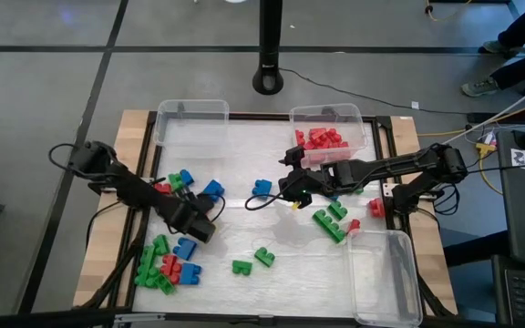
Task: Sort blocks
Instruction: Put the red game piece into the top right transparent bin
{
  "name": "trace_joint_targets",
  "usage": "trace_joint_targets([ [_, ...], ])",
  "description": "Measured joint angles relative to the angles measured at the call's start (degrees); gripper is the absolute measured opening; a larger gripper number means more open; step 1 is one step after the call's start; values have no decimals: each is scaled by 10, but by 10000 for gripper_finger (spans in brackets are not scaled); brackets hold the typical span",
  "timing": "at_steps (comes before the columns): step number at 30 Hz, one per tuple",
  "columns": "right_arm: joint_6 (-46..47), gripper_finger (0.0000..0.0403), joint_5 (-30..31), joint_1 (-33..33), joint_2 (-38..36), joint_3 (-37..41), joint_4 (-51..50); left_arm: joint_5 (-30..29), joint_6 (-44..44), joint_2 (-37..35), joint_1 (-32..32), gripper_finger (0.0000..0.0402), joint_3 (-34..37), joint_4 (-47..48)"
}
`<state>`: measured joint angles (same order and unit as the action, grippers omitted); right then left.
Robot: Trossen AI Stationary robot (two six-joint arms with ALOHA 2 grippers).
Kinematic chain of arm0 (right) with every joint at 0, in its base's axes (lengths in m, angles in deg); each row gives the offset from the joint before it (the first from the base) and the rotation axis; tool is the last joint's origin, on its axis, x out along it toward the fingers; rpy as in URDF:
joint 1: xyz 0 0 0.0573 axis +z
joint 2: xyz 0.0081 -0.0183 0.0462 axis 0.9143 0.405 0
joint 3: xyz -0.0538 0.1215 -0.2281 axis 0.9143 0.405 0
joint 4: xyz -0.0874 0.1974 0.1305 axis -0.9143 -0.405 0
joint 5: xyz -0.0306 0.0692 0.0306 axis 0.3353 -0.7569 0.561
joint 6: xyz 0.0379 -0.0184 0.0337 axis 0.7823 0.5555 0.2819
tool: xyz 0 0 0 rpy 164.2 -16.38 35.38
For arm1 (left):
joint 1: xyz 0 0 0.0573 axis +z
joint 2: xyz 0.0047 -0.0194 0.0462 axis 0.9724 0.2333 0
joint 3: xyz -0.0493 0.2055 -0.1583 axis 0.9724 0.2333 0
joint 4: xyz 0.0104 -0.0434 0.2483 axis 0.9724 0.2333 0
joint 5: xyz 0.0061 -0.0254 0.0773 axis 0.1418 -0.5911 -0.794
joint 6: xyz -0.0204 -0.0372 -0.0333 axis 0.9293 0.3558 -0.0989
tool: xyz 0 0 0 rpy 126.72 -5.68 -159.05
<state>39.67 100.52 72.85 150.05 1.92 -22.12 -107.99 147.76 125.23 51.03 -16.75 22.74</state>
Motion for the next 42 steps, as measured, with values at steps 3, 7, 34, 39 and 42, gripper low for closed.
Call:
trace_joint_targets([
  [3,0,363,0,0,0,0,0,0,0,2,0,239,0,6],
  [7,0,363,0,0,0,0,0,-1,-4,3,3,200,13,1],
  [34,0,363,-62,0,0,0,18,0,-23,-26,-5,3,-34,152],
  [39,-14,363,-128,0,11,-1,88,-24,-35,-95,-28,2,-46,148],
  [42,-29,363,-157,0,35,-1,155,-54,-43,-143,-46,3,-46,125],
])
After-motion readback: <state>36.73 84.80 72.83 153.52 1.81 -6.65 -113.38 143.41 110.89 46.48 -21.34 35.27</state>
